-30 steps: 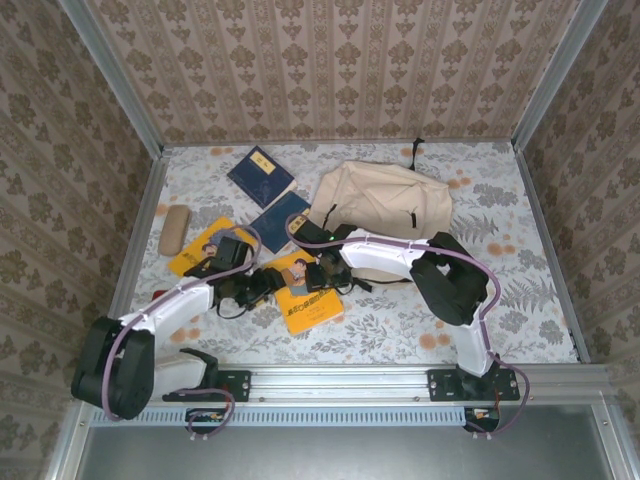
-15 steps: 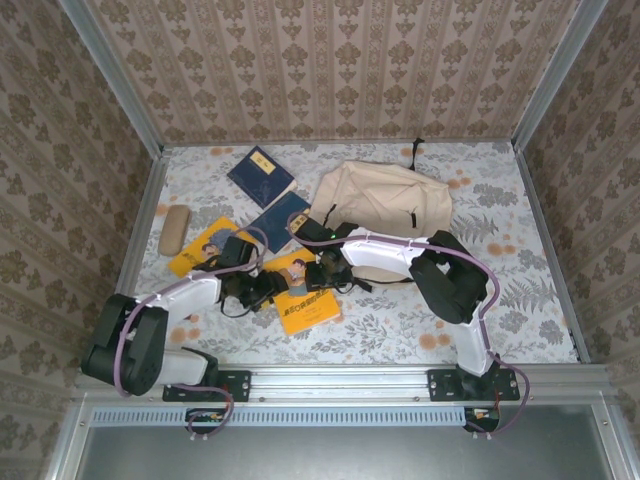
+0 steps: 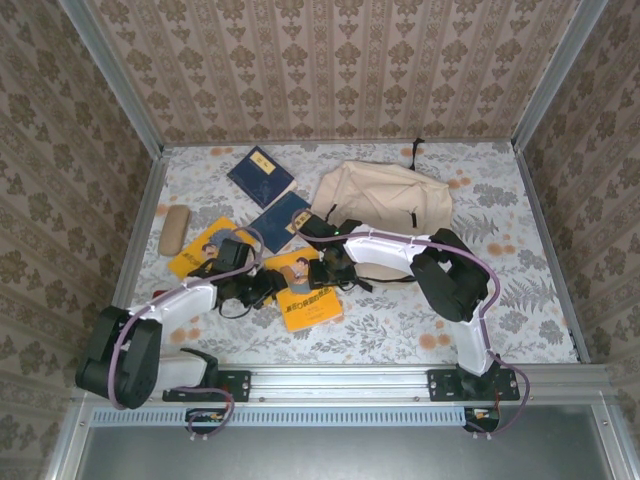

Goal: Pack books, pencil case, and school supplies into a backpack

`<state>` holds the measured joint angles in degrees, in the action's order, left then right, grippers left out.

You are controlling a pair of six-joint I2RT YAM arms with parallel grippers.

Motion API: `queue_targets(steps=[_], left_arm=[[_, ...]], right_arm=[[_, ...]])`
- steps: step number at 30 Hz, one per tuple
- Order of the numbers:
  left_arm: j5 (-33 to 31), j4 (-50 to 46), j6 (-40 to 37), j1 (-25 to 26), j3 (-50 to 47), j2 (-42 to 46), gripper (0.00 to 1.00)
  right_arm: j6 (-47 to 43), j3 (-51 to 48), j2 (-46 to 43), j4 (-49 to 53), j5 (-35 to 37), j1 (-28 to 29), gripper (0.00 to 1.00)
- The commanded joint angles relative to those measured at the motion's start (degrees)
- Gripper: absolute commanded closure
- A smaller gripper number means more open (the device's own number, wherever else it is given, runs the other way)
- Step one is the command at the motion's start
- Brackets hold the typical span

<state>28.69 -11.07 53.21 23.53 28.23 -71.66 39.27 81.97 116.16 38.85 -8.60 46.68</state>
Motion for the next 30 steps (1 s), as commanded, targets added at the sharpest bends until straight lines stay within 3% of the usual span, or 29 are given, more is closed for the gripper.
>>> queue_targets(steps=[1, 6, 11, 16, 23, 26, 30], left_arm=[[10.95, 9.79, 2.57, 1.43, 2.3, 2.68, 0.57], [11.53, 11.27, 4.67, 1.57, 2.62, 3.7, 0.58], [13.18, 18.92, 11.94, 1.99, 1.05, 2.57, 0.61], [7.16, 5.37, 5.74, 2.24, 5.18, 2.72, 0.65], [2.87, 1.46, 3.16, 2.24, 6.54, 2.78, 0.81], [-0.1, -3.49, 0.44, 2.27, 9.51, 4.42, 0.85], [-1.27, -8.27, -2.54, 2.09, 14.4, 7.5, 0.86]], right_arm=[[0.88, -1.16, 2.98, -5.0, -5.99, 1.79, 0.56], [0.8, -1.55, 2.76, -5.18, -6.21, 1.6, 0.56], [1.25, -1.91, 2.92, -5.88, -6.91, 1.54, 0.57], [1.43, -2.13, 2.75, -6.11, -6.96, 1.44, 0.57], [0.93, -3.75, 0.43, -7.81, -7.22, 0.7, 0.55], [-0.35, -4.41, -2.85, -7.74, -7.96, -0.58, 0.5], [-1.51, -6.93, -9.78, -11.59, -11.13, -3.69, 0.36]])
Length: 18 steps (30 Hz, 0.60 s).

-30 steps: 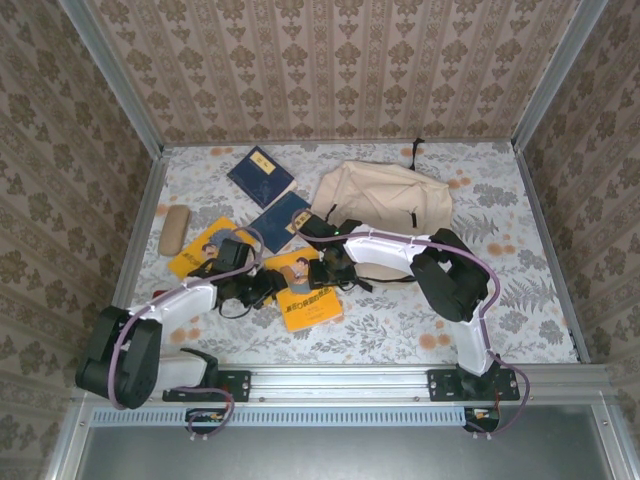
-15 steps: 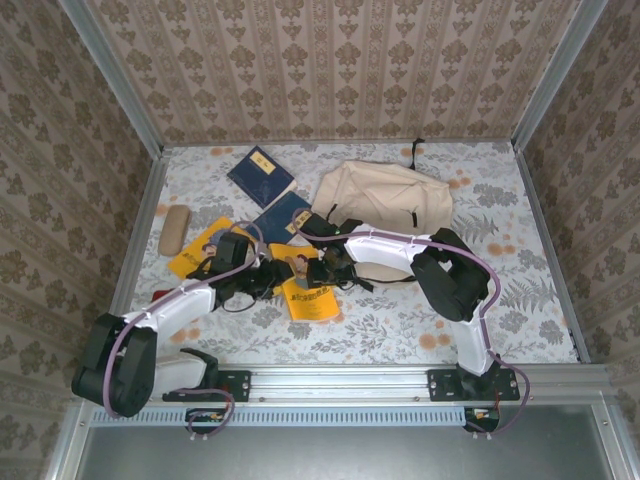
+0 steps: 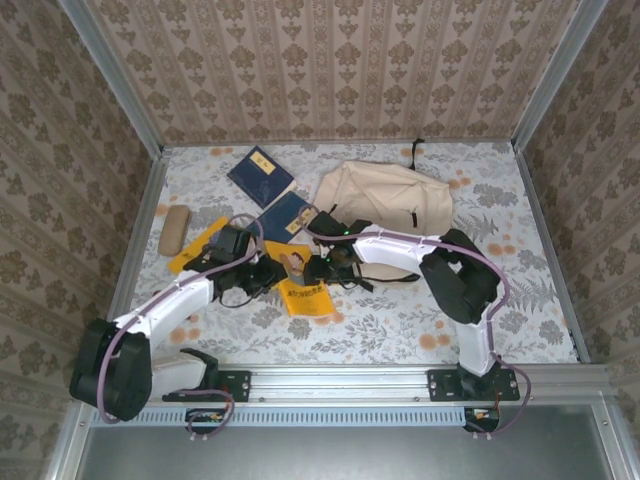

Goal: Pack books, pencil case, and school supplies into a backpack

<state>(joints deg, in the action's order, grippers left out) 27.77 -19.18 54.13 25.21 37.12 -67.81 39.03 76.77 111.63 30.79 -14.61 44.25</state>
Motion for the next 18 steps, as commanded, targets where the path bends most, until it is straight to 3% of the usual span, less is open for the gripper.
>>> queue_targets(steps=[1, 5, 9, 14, 18], left_arm=[[-0.19, -1.11, -3.95, 0.28, 6.91, 4.14, 0.86], [0.27, -3.09, -3.69, 0.6, 11.44, 5.31, 0.88], [1.75, -0.15, -1.23, 2.53, 14.36, 5.95, 0.89], [8.19, 4.9, 0.93, 3.0, 20.6, 2.9, 0.89], [12.93, 6.09, 0.79, 2.85, 25.78, 0.06, 0.89]], right_arm=[[-1.45, -2.49, -7.0, -4.39, -6.79, -2.39, 0.32], [-2.53, -4.56, -13.09, -6.22, -11.0, -6.22, 0.2], [-0.92, -8.69, -18.0, -14.28, -22.47, -12.12, 0.11], [1.3, -10.2, -20.82, -22.37, -33.47, -18.72, 0.01], [3.17, -9.93, -19.43, -28.14, -40.73, -22.46, 0.01]])
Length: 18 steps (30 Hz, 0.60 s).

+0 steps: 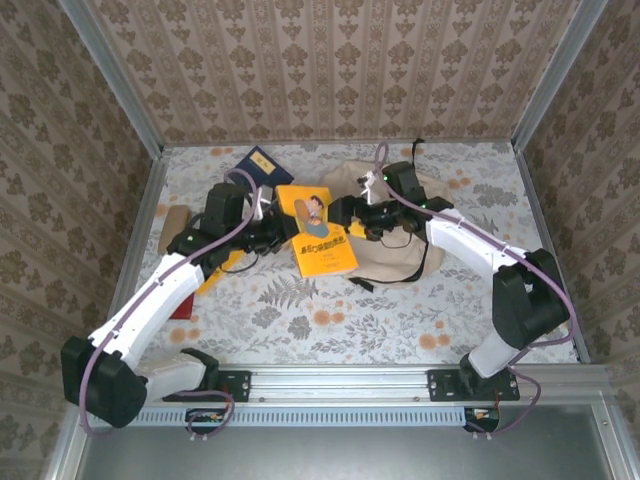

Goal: Pack books, pencil case, and school supplies into a backpack

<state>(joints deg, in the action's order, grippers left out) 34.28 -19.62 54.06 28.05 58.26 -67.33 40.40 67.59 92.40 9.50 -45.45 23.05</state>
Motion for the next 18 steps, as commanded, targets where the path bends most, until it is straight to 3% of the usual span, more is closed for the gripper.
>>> queue_targets(steps=[1, 5, 10, 18], left_arm=[[7.88, 7.89, 1.59, -0.1, 5.43, -1.15, 0.89], [11.94, 13.74, 4.66, -0.17, 7.12, -3.35, 0.89], [13.43, 15.0, 4.86, -0.62, 8.33, -4.89, 0.89], [13.0, 14.28, 4.54, -3.14, 6.58, -5.28, 0.9]], right_arm=[[2.63, -0.96, 0.59, -8.9, -11.63, -1.94, 0.0], [6.98, -0.79, 4.06, -15.03, -15.59, -3.22, 0.0], [17.67, -3.84, 2.53, -32.51, -21.14, -3.07, 0.0], [18.11, -4.96, -4.12, -30.35, -21.61, -3.14, 0.06]])
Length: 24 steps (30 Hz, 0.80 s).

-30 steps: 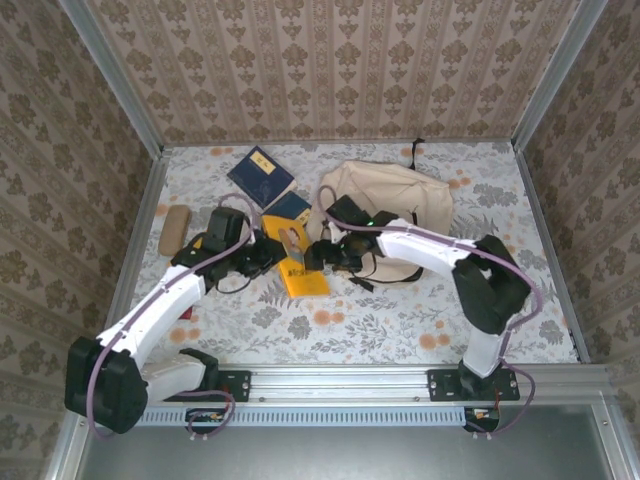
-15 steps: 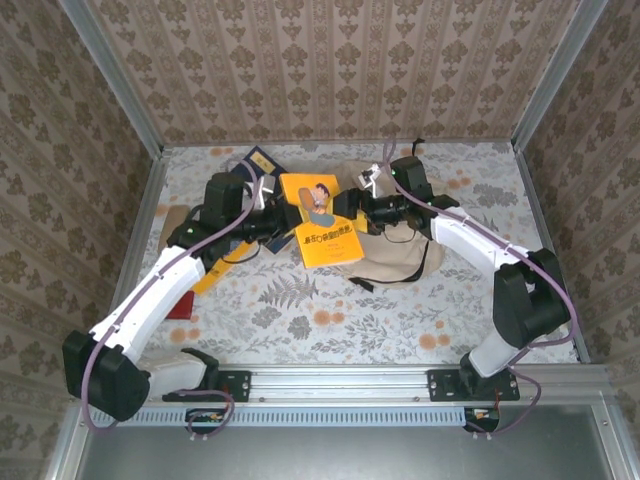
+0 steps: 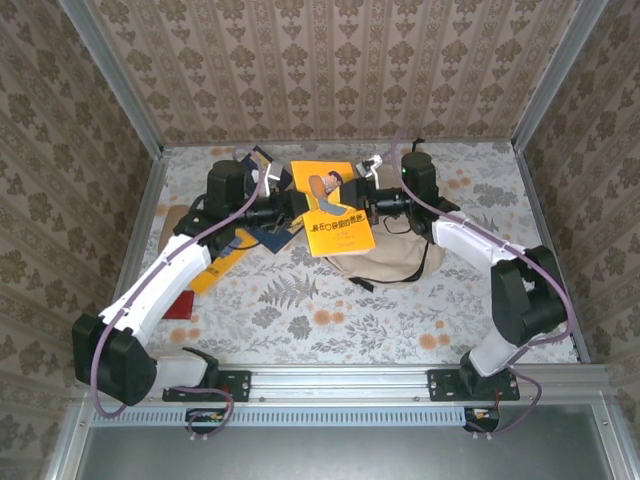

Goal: Pack books, pencil case, and school supplies into a backpack

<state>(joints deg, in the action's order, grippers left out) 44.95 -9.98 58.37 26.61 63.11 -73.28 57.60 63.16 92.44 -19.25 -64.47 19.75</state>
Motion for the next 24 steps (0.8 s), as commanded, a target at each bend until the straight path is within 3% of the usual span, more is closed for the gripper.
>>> queue_targets(steps=[1, 8, 10, 13, 15, 20, 24], left_arm=[[2.27, 4.08, -0.14, -1.96, 1.61, 0.68, 0.9], [3.18, 2.06, -2.9, -3.78, 1.04, 0.27, 0.91], [3.31, 2.6, -2.95, -3.98, 0.6, 0.07, 0.91], [3.35, 4.1, -2.23, -4.22, 0.09, -0.25, 0.88], [2.16, 5.09, -1.29, -3.83, -0.42, -0.16, 0.77], [-2.71, 11.51, 3.48, -0.84, -3.71, 0.58, 0.41], [-6.5, 19.53, 10.79, 2.82, -6.58, -0.84, 0.29]], right_arm=[[-0.41, -0.34, -4.98, 1.22, -1.99, 0.14, 0.09], [-2.52, -0.4, -7.15, 9.15, 1.08, -1.85, 0.31], [-2.02, 0.08, -6.65, 9.53, 1.44, -2.22, 0.44], [-1.18, 0.74, -6.0, 10.93, 3.43, -2.36, 0.73], [0.41, 0.47, -5.93, 11.04, 6.27, -2.43, 0.85], [11.43, -3.68, -7.05, -1.34, 13.51, -2.41, 0.94], [17.99, -6.76, -8.37, -6.99, 20.54, -2.45, 0.95]])
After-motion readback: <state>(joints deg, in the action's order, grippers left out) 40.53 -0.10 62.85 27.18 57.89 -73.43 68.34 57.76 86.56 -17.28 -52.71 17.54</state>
